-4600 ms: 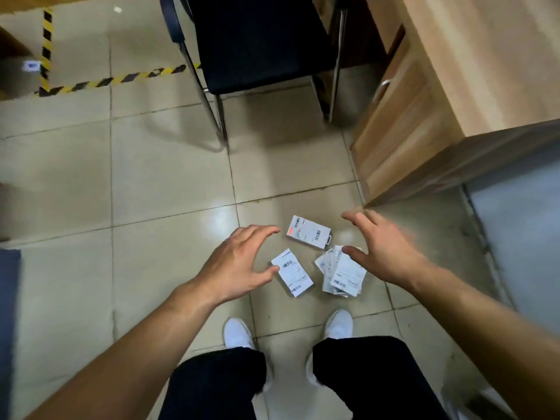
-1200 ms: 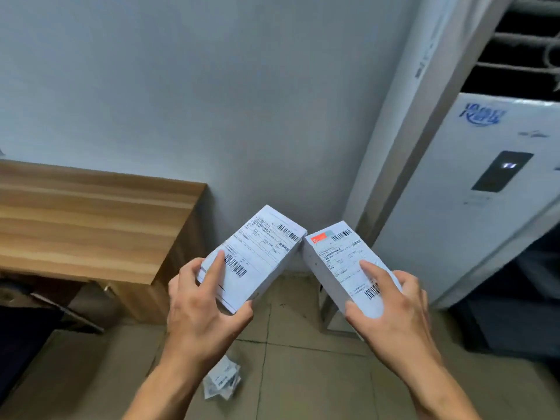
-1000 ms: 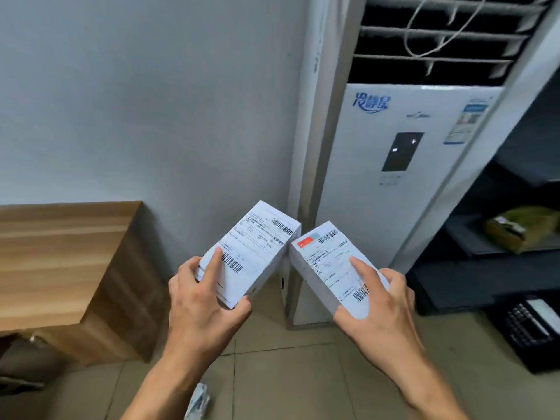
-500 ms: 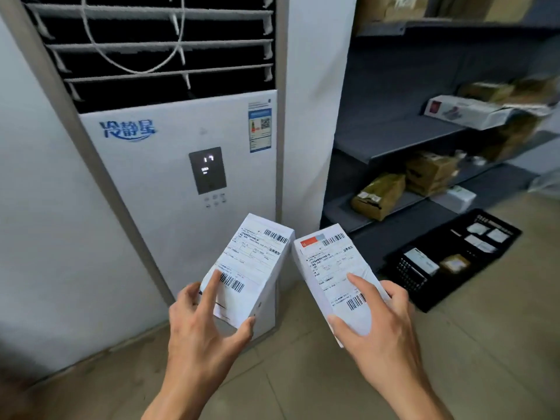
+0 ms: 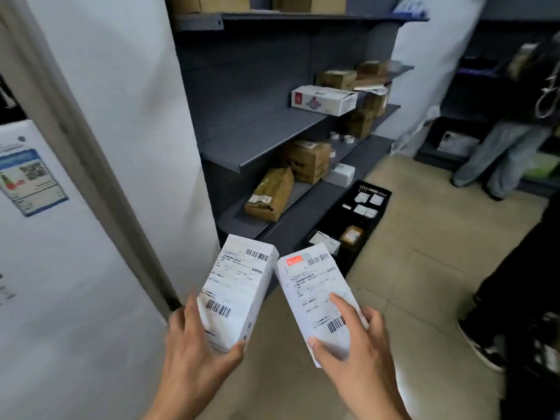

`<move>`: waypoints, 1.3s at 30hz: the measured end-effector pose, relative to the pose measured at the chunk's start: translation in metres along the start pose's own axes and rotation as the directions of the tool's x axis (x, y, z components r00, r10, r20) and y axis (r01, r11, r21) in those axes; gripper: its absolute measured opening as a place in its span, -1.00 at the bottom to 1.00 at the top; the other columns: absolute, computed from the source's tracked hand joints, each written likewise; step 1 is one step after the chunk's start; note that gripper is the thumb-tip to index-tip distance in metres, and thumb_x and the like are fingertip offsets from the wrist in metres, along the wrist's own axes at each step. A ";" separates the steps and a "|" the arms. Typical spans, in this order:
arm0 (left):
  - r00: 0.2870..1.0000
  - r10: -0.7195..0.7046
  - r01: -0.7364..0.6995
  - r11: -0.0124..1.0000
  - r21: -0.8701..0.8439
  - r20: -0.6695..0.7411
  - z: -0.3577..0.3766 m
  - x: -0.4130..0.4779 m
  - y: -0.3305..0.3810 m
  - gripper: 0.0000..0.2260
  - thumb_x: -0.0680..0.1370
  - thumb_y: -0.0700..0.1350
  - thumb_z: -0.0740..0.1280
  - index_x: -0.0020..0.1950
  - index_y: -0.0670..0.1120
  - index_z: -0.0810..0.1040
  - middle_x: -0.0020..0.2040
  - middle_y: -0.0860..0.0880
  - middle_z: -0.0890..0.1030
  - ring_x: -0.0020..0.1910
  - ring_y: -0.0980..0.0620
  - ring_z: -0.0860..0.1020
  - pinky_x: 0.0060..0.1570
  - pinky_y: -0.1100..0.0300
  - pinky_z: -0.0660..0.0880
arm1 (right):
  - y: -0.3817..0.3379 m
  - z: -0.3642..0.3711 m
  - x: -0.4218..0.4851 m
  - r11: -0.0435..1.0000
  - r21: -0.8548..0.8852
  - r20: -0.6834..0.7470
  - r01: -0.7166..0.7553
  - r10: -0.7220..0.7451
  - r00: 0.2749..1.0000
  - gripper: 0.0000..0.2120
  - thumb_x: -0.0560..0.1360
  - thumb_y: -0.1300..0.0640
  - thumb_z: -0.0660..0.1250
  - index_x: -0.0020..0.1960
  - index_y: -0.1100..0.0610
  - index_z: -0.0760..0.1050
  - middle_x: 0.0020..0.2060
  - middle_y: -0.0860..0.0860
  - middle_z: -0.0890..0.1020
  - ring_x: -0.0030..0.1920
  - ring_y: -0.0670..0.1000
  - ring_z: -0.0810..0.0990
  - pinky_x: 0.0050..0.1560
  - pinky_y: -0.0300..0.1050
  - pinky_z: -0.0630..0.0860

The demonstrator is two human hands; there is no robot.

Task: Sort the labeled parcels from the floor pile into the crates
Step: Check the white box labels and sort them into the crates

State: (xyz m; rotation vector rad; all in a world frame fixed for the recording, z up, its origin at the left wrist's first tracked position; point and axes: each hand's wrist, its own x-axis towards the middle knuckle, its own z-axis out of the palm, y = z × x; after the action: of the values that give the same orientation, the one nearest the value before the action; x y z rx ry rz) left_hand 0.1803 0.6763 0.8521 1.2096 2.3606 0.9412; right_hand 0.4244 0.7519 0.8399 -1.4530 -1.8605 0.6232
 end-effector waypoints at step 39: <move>0.925 0.044 -0.015 0.997 -0.080 0.377 0.365 0.506 0.259 0.07 0.04 0.31 0.41 0.49 0.05 0.15 0.19 0.16 0.19 0.32 0.05 0.32 0.22 0.18 0.33 | 0.223 0.027 0.545 0.923 -0.100 0.035 -0.372 0.377 0.926 0.02 0.31 -0.31 0.49 0.59 -0.33 -0.05 0.16 -0.10 0.24 0.04 -0.08 0.41 -0.09 -0.12 0.41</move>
State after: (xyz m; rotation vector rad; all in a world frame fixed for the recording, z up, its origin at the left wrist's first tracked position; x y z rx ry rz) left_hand 0.2375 1.3440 0.7682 1.2699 1.9903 0.7196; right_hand 0.4695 1.3367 0.7815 -1.8939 -1.6785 0.7717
